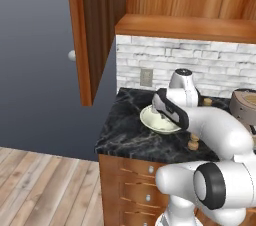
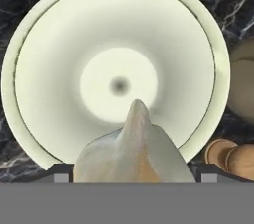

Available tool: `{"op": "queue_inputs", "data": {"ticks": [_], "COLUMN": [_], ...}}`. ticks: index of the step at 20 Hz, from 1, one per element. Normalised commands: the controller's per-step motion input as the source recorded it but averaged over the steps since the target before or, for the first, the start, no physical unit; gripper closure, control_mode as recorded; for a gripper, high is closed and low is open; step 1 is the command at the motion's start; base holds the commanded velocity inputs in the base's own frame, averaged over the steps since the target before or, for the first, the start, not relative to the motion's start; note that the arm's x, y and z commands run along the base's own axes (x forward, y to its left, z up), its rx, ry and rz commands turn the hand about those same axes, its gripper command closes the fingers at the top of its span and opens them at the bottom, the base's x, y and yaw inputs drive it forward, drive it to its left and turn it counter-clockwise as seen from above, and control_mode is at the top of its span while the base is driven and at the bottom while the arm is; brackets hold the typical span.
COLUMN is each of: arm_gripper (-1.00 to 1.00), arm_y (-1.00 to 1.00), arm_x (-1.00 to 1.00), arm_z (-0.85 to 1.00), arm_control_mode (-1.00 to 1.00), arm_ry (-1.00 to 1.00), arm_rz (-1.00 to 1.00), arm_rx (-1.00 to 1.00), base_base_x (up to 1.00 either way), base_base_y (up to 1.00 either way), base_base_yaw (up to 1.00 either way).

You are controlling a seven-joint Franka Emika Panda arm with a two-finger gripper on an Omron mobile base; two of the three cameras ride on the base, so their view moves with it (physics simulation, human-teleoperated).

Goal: Retrieve the bottle and the shaker from the cabinet and place them next to the mixing bowl on the counter. Then add garlic from the fridge to the mixing bowl.

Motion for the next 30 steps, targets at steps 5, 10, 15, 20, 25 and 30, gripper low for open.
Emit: {"op": "queue_inputs", "data": {"ticks": [5,10,15,20,25,30], "arm_gripper": [1.0,1.0,1.0,-1.0,-1.0,-1.0], "arm_y": [-0.06,0.0,0.0,0.0,0.0,0.0], "arm_x": [0.0,0.01,0.06,0.0,0.0,0.0], "arm_z": [-0.37,-0.16,-0.04,0.0,0.0,0.11], "arm_control_mode": [-1.0,-1.0,-1.0,-1.0,-1.0,-1.0], "arm_ry": [0.06,0.04,0.0,0.0,0.0,0.0], "arm_rz": [0.0,0.0,0.0,0.0,0.0,0.0], "arm_rx": [0.0,0.0,0.0,0.0,0.0,0.0], "base_base_x": [0.0,0.0,0.0,0.0,0.0,0.0], "base_base_y": [0.0,0.0,0.0,0.0,0.0,0.0], "base_base_yaw": [0.0,0.0,0.0,0.0,0.0,0.0]}}
